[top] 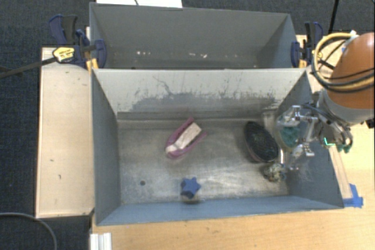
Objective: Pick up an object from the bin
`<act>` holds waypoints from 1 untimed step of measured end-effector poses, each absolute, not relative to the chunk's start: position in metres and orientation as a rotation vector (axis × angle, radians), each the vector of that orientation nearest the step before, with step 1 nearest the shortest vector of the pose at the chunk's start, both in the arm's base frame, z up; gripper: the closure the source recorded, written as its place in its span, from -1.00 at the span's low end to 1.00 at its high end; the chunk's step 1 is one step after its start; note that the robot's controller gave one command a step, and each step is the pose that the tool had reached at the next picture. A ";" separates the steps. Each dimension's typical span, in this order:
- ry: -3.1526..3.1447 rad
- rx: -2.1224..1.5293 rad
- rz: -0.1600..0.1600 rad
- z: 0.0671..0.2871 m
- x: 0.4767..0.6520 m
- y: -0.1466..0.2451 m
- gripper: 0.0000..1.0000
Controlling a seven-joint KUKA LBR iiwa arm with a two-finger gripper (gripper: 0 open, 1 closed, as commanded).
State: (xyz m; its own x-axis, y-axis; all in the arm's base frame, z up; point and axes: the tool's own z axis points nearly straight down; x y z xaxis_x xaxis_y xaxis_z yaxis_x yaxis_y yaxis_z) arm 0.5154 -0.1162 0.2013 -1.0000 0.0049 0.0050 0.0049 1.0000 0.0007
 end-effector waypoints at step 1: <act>-3.160 0.294 0.007 0.100 0.549 -0.098 -1.00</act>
Offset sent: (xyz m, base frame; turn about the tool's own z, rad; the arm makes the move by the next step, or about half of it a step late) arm 0.0286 0.0201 -0.1313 -0.2035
